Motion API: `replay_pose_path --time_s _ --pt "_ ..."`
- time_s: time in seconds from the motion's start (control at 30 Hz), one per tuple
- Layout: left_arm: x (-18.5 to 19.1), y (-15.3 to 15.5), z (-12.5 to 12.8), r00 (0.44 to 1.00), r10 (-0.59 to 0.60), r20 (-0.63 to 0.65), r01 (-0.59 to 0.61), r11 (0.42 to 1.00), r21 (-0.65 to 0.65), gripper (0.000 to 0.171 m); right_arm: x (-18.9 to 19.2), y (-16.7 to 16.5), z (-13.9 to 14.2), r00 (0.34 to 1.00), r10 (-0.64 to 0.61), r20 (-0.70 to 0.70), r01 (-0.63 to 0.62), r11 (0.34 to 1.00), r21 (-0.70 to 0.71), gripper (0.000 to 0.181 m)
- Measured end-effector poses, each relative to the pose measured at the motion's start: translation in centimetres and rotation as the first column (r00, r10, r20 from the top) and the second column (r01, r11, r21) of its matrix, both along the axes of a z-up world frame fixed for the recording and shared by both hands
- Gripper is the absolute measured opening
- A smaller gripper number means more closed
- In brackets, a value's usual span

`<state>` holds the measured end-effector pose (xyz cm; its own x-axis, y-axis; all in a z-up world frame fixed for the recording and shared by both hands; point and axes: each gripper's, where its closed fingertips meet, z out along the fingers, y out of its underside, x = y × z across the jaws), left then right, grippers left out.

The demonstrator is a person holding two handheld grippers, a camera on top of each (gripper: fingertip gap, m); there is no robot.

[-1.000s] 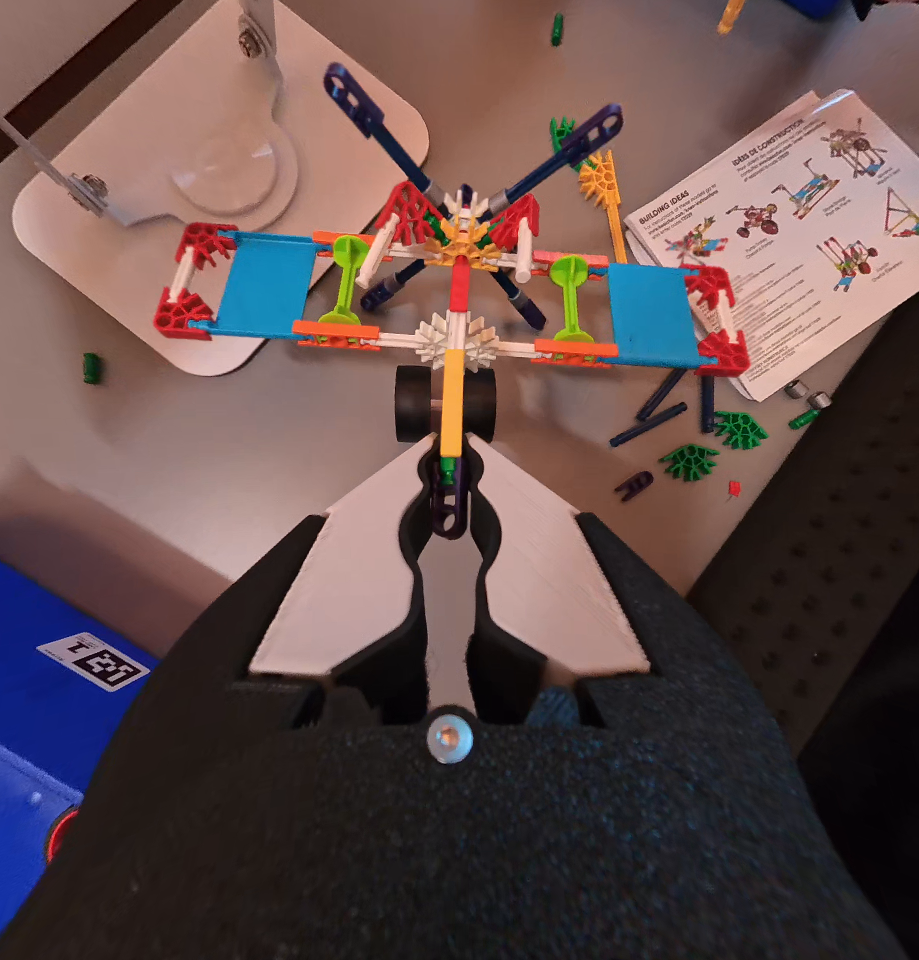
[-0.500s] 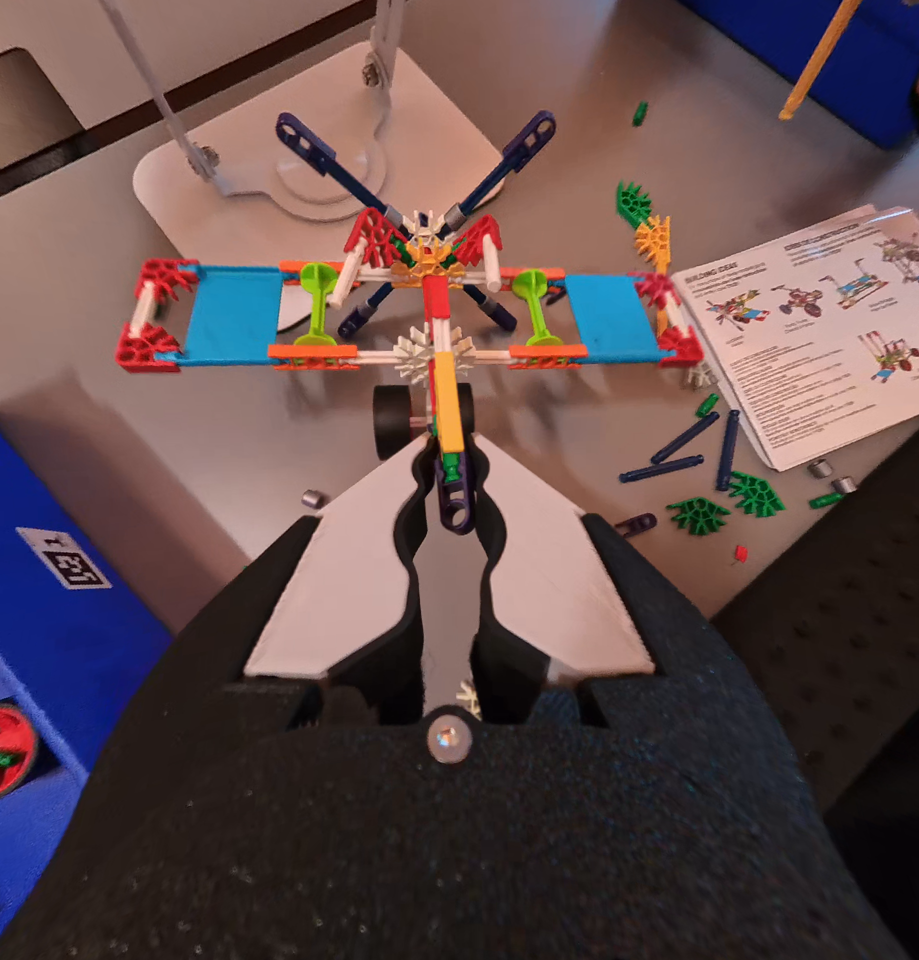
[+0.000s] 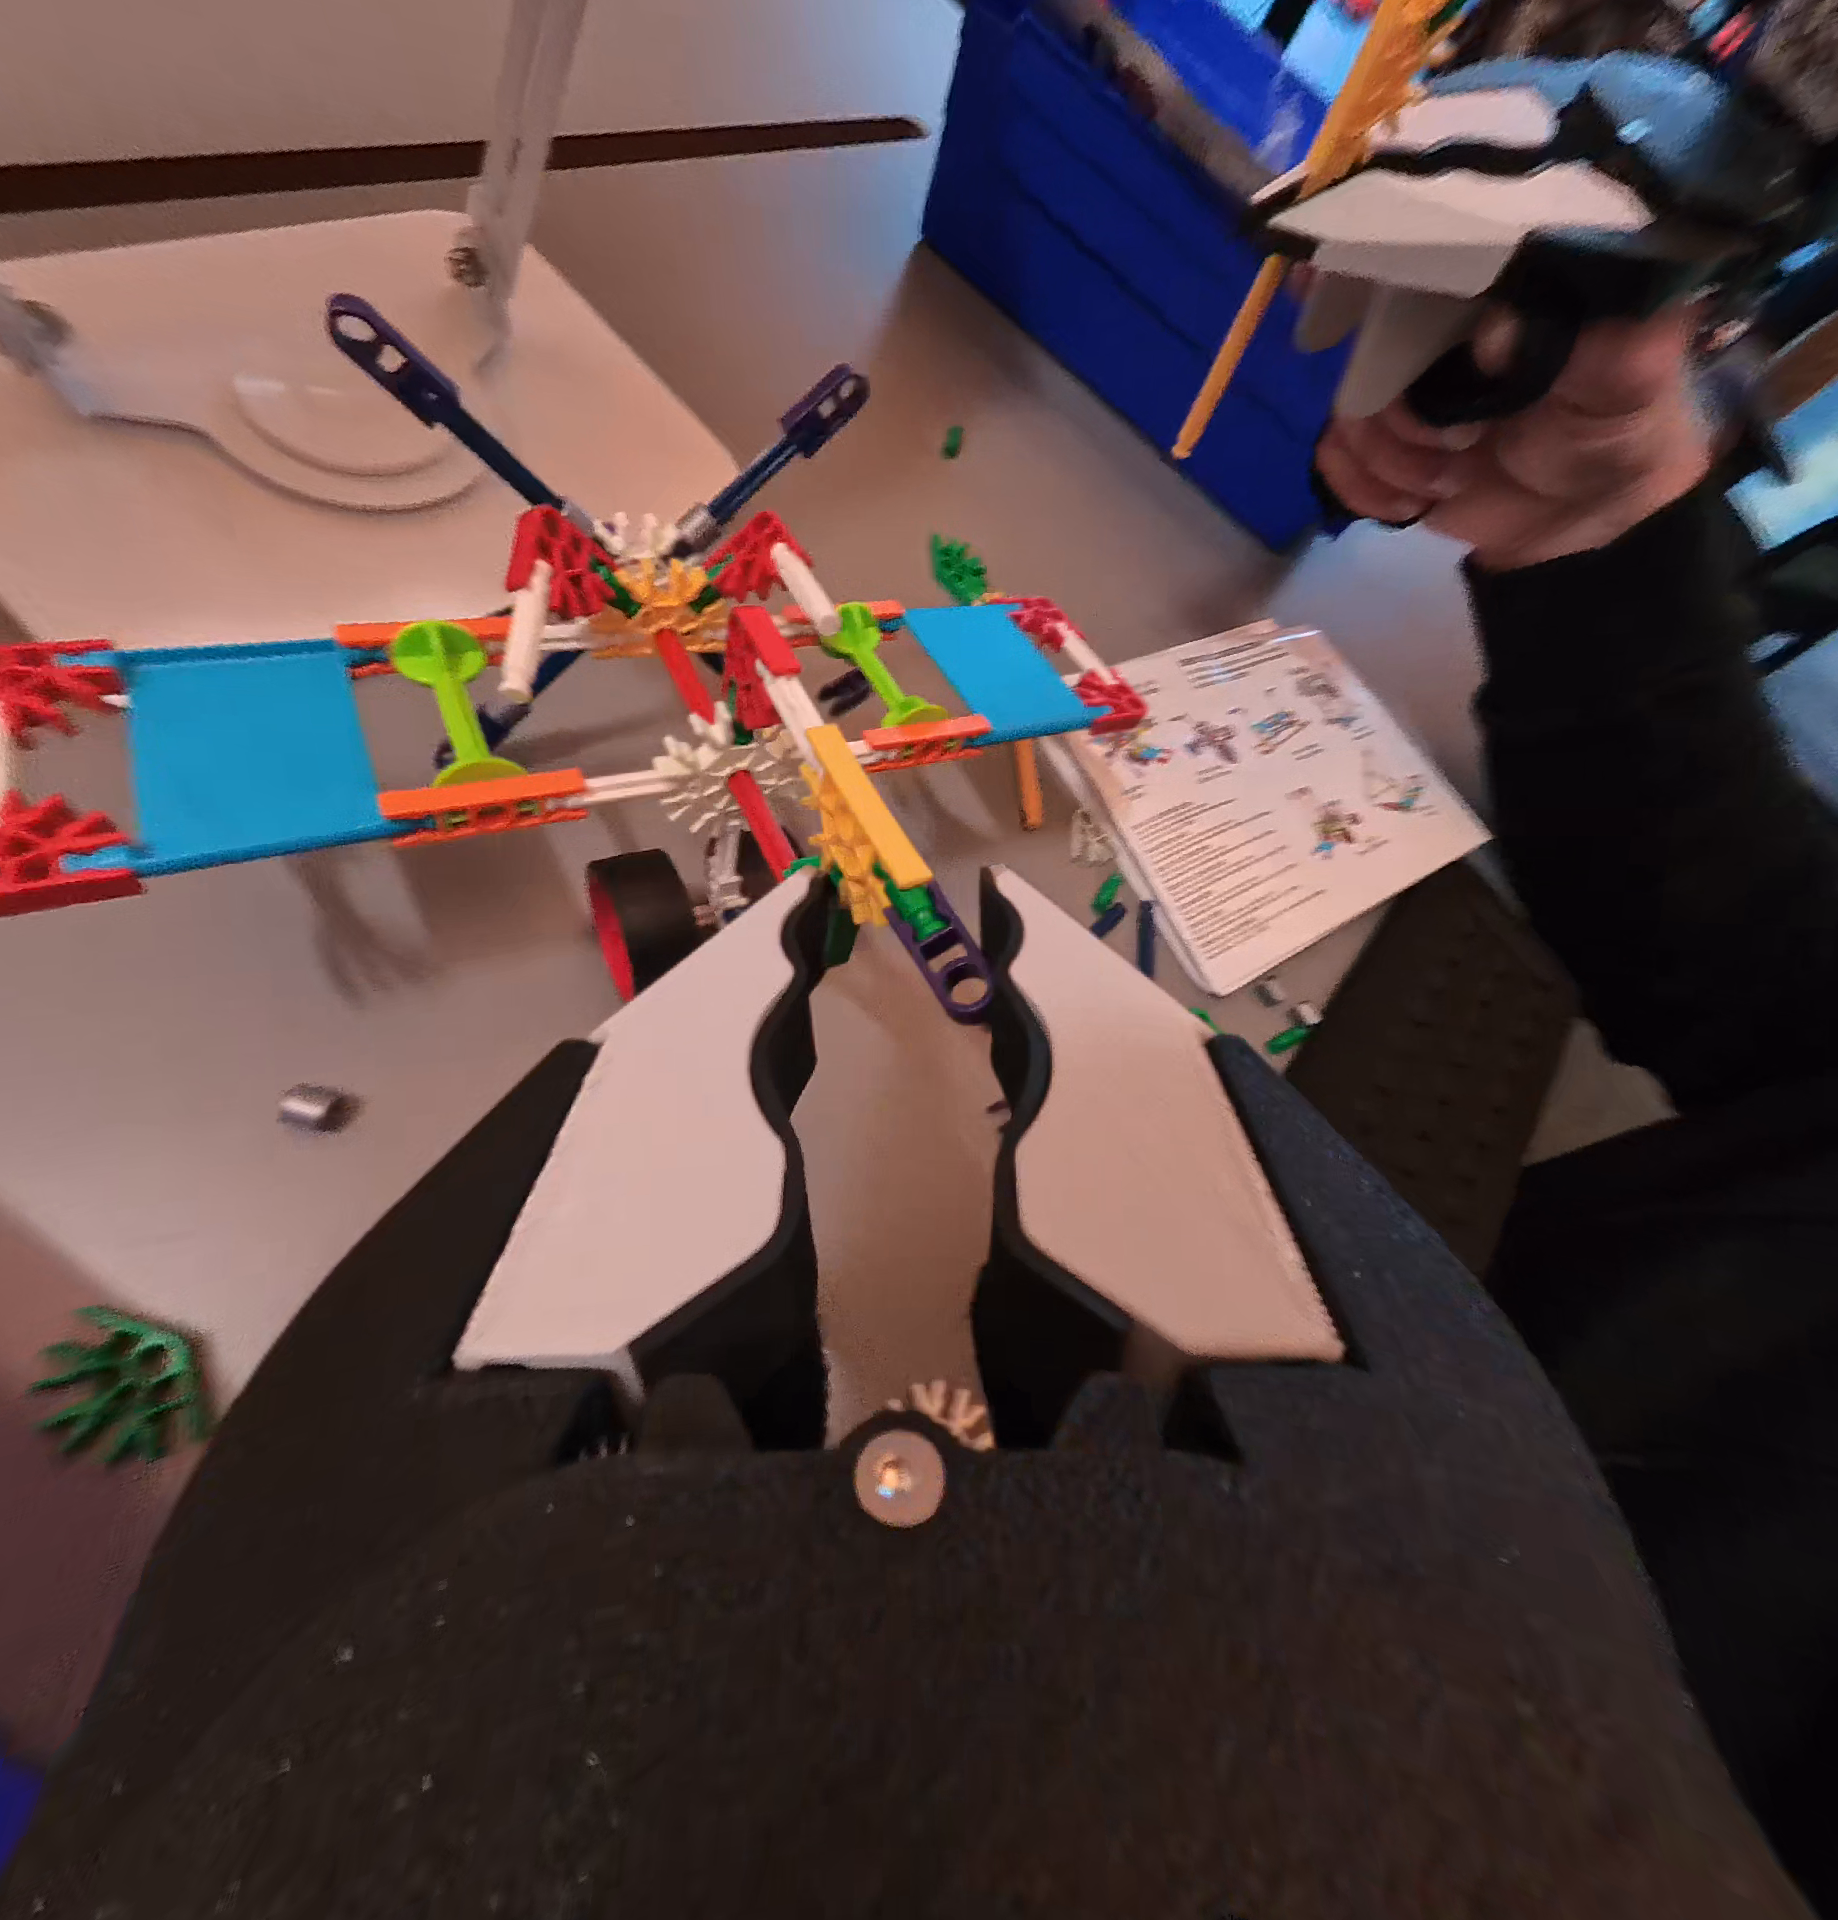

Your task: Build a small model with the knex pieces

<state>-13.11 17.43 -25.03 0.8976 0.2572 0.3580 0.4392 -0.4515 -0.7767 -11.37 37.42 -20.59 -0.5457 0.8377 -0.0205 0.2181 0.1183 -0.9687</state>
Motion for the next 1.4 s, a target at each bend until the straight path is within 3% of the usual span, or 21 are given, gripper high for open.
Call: replay_pose_path --time_s 0.3,0.47,0.73,1.07,1.2,1.3,1.4 --pt "2.2 2.0 1.4 0.991 -0.042 0.127 0.015 0.977 0.211 0.041 0.1 0.1 0.3 1.000 -0.001 -0.007 0.001 1.000 -0.002 0.005" --pt "1.8 2.1 2.7 0.981 -0.031 0.189 -0.033 0.943 0.330 0.029 0.1 0.2 0.3 1.000 -0.005 -0.009 0.005 1.000 -0.002 0.005" --pt "1.5 0.8 1.7 0.998 -0.004 0.070 -0.014 0.969 0.248 0.031 0.3 0.0 0.5 1.000 0.007 -0.012 -0.007 1.000 -0.001 0.005" --pt "1.2 -1.5 2.0 1.000 0.015 0.017 -0.020 0.955 0.297 0.034 1.2 -2.9 -0.2 0.994 0.109 -0.025 -0.106 0.989 0.103 0.005" --pt "1.0 -2.9 3.3 0.993 0.067 -0.101 -0.032 0.951 0.309 0.040 2.5 -6.1 -0.7 0.974 0.214 -0.069 -0.181 0.928 0.325 0.005" --pt "2.5 -3.1 5.4 0.968 0.057 -0.246 0.020 0.953 0.302 0.045 4.1 -9.6 -1.6 0.942 0.332 -0.056 -0.260 0.822 0.506 0.005" --pt "5.5 -2.0 7.0 0.905 -0.017 -0.425 0.136 0.959 0.250 0.045 5.5 -12.7 -2.9 0.900 0.436 -0.001 -0.349 0.722 0.597 0.005"
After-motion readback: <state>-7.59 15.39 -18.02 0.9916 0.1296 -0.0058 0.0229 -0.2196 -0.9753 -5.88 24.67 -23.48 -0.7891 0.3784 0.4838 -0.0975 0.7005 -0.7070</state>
